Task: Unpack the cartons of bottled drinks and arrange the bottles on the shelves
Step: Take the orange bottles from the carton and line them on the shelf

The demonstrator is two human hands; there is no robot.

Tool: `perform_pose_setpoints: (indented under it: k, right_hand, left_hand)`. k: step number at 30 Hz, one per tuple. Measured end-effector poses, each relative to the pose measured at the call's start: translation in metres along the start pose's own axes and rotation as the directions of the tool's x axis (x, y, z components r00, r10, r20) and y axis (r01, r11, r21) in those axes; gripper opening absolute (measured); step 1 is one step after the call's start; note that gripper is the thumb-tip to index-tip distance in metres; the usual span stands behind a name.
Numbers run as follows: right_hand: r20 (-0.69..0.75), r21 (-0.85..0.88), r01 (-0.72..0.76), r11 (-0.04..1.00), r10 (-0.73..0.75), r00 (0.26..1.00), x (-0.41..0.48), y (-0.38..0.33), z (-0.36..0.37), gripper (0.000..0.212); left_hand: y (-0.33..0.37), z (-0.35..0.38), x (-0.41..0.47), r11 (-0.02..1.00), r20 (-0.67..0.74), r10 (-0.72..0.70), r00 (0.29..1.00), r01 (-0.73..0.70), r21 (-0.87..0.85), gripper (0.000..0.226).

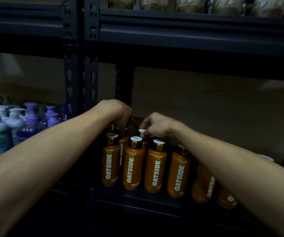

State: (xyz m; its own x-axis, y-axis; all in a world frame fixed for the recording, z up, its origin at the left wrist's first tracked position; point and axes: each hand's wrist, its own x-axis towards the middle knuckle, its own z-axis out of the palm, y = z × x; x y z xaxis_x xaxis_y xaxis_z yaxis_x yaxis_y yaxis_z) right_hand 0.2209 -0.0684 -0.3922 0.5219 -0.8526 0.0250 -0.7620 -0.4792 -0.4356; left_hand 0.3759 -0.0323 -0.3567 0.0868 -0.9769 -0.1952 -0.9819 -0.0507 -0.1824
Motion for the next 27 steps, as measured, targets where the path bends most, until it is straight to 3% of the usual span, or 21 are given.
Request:
perform_pose_setpoints:
  k: [4,17,21,24,27]
  right_hand:
    - [-0.015,0.016,0.013,1.000,-0.013,1.000,0.003,-0.003,0.004,0.042]
    - [-0.039,0.052,0.024,0.998,-0.022,0.999,0.003,-0.003,0.010,0.045]
    - [-0.037,0.064,0.027,0.998,-0.025,0.999,-0.003,-0.001,0.008,0.051]
    - [-0.084,0.036,0.048,0.998,-0.045,0.995,-0.013,-0.002,-0.001,0.049]
    - [-0.163,0.044,0.043,0.998,-0.035,0.986,-0.029,0.000,-0.012,0.044]
  left_hand:
    - [-0.003,0.002,0.002,1.000,-0.009,-0.019,1.000,0.019,0.003,0.025]
    - [-0.002,0.005,-0.001,0.999,-0.034,-0.026,0.999,0.027,0.032,0.028]
    - [-0.001,0.006,-0.008,0.999,-0.089,-0.022,0.996,0.025,0.027,0.039]
    - [-0.001,0.005,-0.017,0.999,-0.148,-0.016,0.989,0.010,-0.044,0.046]
    - [-0.001,0.003,-0.027,0.974,-0.250,-0.005,0.968,-0.052,-0.222,0.049]
